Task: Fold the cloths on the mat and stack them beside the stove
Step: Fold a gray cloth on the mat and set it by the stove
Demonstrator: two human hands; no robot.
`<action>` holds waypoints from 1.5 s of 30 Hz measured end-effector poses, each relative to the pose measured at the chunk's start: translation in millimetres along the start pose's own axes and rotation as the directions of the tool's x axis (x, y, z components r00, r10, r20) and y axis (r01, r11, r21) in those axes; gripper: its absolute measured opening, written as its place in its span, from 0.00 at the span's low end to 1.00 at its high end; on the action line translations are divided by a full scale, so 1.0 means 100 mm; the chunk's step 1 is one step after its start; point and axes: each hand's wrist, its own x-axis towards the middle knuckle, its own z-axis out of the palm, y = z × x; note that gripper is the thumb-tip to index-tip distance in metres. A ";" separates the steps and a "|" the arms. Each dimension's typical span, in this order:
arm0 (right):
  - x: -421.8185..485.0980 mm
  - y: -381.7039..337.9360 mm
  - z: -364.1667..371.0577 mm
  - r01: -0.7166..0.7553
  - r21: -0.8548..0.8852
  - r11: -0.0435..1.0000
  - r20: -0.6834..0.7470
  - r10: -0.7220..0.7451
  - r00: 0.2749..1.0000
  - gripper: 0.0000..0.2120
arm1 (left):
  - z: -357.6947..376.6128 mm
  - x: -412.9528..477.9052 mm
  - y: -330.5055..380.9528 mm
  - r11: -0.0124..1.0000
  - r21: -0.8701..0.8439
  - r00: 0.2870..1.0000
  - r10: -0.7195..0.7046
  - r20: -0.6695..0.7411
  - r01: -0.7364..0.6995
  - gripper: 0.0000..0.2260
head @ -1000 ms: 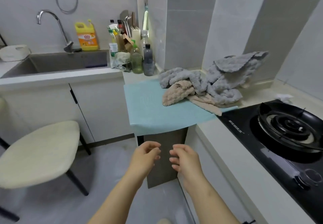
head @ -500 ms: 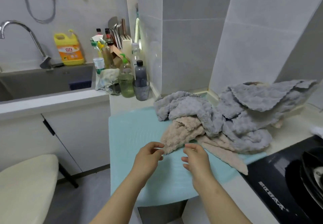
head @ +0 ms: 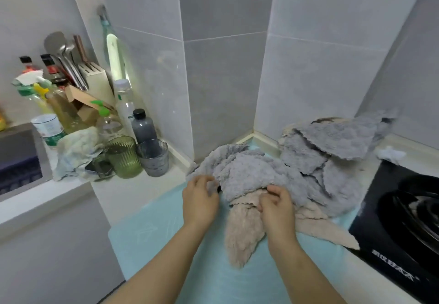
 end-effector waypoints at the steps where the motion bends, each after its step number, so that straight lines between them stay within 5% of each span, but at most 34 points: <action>1: -0.04 0.03 0.03 0.007 -0.007 1.000 -0.021 -0.007 1.000 0.12 | 0.00 0.07 -0.04 0.998 0.060 1.000 0.026 0.001 -0.026 0.19; 5: -0.17 0.14 0.13 -0.026 -0.030 0.999 -0.032 0.025 0.999 0.10 | 0.06 0.31 -0.20 0.968 0.243 0.956 -0.014 0.292 -0.060 0.30; 10: -0.24 0.22 0.19 -0.049 -0.095 0.994 0.002 0.050 0.999 0.10 | 0.06 0.33 -0.33 0.924 0.372 0.915 -0.077 0.397 -0.084 0.03; 16: -0.36 0.27 0.24 -0.051 -0.124 0.991 0.101 0.064 0.993 0.10 | -0.03 0.23 -0.49 0.910 0.402 0.971 0.000 0.239 -0.099 0.10; 21: -0.43 0.35 0.25 -0.096 -0.132 0.987 0.167 0.117 0.979 0.09 | 0.02 0.22 -0.49 0.905 0.396 0.809 -0.113 0.576 -0.156 0.34; 25: -0.43 0.43 0.24 -0.111 -0.180 0.977 0.184 0.144 0.972 0.09 | 0.03 0.20 -0.55 0.841 0.482 0.785 -0.118 0.608 -0.247 0.31; 28: -0.42 0.47 0.30 -0.089 -0.220 0.971 0.152 0.124 0.981 0.09 | -0.09 0.24 -0.59 0.880 0.402 0.844 -0.003 0.536 -0.252 0.20; 32: -0.40 0.49 0.45 -0.111 -0.234 0.966 0.061 0.129 0.990 0.09 | -0.35 0.26 -0.53 0.953 0.270 0.973 0.078 0.218 -0.137 0.16; 35: -0.38 0.53 0.59 -0.122 -0.216 0.969 -0.051 0.114 0.992 0.10 | -0.58 0.36 -0.60 0.992 0.089 0.991 0.075 0.113 -0.086 0.08; 42: -0.50 0.65 0.96 -0.079 -0.163 0.983 -0.223 0.041 0.974 0.08 | -0.95 0.58 -0.80 0.961 -0.207 0.936 0.235 0.264 -0.183 0.07; 45: -0.56 0.60 1.02 -0.120 -0.018 0.993 -0.157 0.115 0.981 0.07 | -0.82 0.42 -0.84 0.946 -0.201 0.802 0.322 0.503 -0.255 0.05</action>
